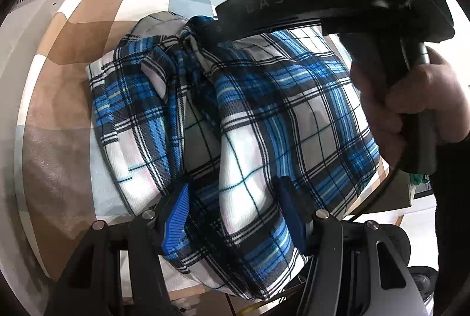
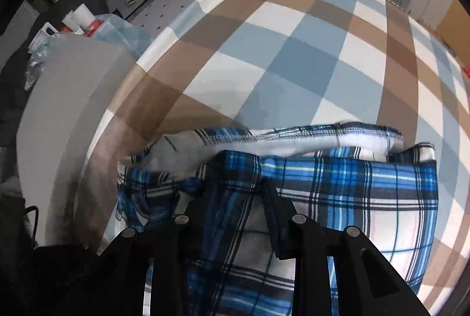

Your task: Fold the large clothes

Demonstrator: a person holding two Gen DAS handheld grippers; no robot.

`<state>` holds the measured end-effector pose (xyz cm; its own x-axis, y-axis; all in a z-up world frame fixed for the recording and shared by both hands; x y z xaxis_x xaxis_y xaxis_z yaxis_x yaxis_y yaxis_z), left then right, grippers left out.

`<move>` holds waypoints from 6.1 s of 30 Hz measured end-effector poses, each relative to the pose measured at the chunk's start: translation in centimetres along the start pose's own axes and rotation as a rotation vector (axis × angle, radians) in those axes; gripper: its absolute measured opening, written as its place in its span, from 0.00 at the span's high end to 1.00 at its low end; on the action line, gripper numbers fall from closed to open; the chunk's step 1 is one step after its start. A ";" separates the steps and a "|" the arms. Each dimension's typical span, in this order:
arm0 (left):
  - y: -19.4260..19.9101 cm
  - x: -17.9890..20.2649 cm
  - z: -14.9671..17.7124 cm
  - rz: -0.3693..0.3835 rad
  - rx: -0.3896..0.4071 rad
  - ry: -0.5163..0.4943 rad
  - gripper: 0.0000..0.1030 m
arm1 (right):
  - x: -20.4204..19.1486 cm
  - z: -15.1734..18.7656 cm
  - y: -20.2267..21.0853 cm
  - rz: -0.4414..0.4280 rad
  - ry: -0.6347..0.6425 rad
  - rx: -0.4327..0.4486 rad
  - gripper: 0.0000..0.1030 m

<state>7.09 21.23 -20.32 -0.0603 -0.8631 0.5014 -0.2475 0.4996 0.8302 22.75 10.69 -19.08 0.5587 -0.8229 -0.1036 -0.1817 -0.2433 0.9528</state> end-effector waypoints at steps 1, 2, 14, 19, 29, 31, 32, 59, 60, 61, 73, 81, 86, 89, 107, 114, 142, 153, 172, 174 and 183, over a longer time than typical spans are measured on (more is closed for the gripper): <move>-0.2 0.3 0.0 0.004 0.000 0.005 0.49 | 0.1 0.0 0.1 -0.007 -0.011 -0.006 0.70; -0.2 0.2 -0.1 0.009 -0.001 0.012 0.49 | 0.3 0.1 0.5 -0.019 -0.015 -0.009 0.70; 5.0 -4.7 0.4 -0.015 0.061 0.210 0.25 | 10.7 13.1 10.5 -0.086 -0.166 0.255 0.04; 4.9 -5.9 0.7 -0.011 -0.012 0.304 0.24 | 15.3 16.1 6.6 -0.247 -0.354 0.165 0.04; 2.1 -1.9 -0.2 -0.059 -0.121 0.181 0.20 | 8.4 17.7 4.9 -0.139 -0.203 0.103 0.08; 1.4 -1.1 -0.8 -0.064 -0.150 0.149 0.20 | 7.2 18.7 5.3 -0.131 -0.197 0.116 0.09; 0.8 -0.4 -1.4 -0.069 -0.164 0.129 0.20 | 6.6 19.3 5.4 -0.122 -0.194 0.118 0.09; -3.2 5.0 -3.4 -0.242 0.018 -0.234 0.49 | 9.2 11.0 5.5 -0.108 -0.279 0.102 0.73; -3.6 5.3 -3.5 -0.248 0.010 -0.231 0.49 | 8.9 10.9 4.5 -0.087 -0.295 0.085 0.73; -3.9 5.4 -3.5 -0.255 -0.007 -0.242 0.49 | 8.4 11.0 4.2 -0.050 -0.275 0.094 0.72; -3.7 4.7 -5.0 -0.131 -0.082 -0.161 0.48 | 13.8 19.7 11.3 -0.129 -0.493 0.312 0.11; -3.6 2.2 -6.9 0.099 -0.161 0.053 0.30 | 17.8 24.8 7.2 -0.297 -0.648 0.259 0.10; -3.9 2.8 -7.8 0.062 -0.145 0.007 0.50 | 17.8 23.1 6.6 -0.347 -0.579 0.284 0.12; -4.9 4.2 -8.2 0.038 -0.165 -0.053 0.74 | 17.5 22.4 6.7 -0.295 -0.568 0.289 0.19; -4.8 3.6 -8.1 0.047 -0.154 -0.072 0.81 | 18.2 24.5 5.7 -0.592 -0.614 0.309 0.28; -4.5 4.5 -7.8 0.031 -0.124 -0.106 0.86 | 16.6 25.0 8.4 -0.387 -0.555 0.409 0.74; 3.4 43.2 -7.3 0.342 0.041 -0.597 0.88 | 20.6 38.3 47.3 0.086 -0.551 0.693 0.79; -11.8 53.4 -5.8 0.380 -0.164 -0.571 0.86 | 35.5 50.0 47.7 0.229 -0.781 0.530 0.73; -6.0 53.0 -7.8 0.397 0.090 -0.573 0.53 | 31.8 53.4 47.4 0.389 -0.493 0.541 0.60; -6.8 55.6 -7.1 0.434 0.026 -0.618 0.53 | 31.2 52.6 45.0 0.422 -0.459 0.439 0.59; -18.1 57.1 -5.7 0.147 -0.095 -0.726 0.52 | 31.8 55.7 40.1 0.329 -0.528 0.503 0.57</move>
<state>13.65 -36.61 -5.31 -0.7179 -0.6023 0.3490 -0.1048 0.5892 0.8012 -11.87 -53.86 -0.09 -0.0216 -0.9965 -0.0810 -0.6840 -0.0444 0.7281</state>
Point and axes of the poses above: each gripper's, at about its wrist camera, not at the fingertips, and y roughly against the way its jaws point, x to its right, z to its underside, the point moved 1 cm from there along -y, roughly the way its jaws point, and after that the axes turned 8 degrees about y, right-handed, at the moved point
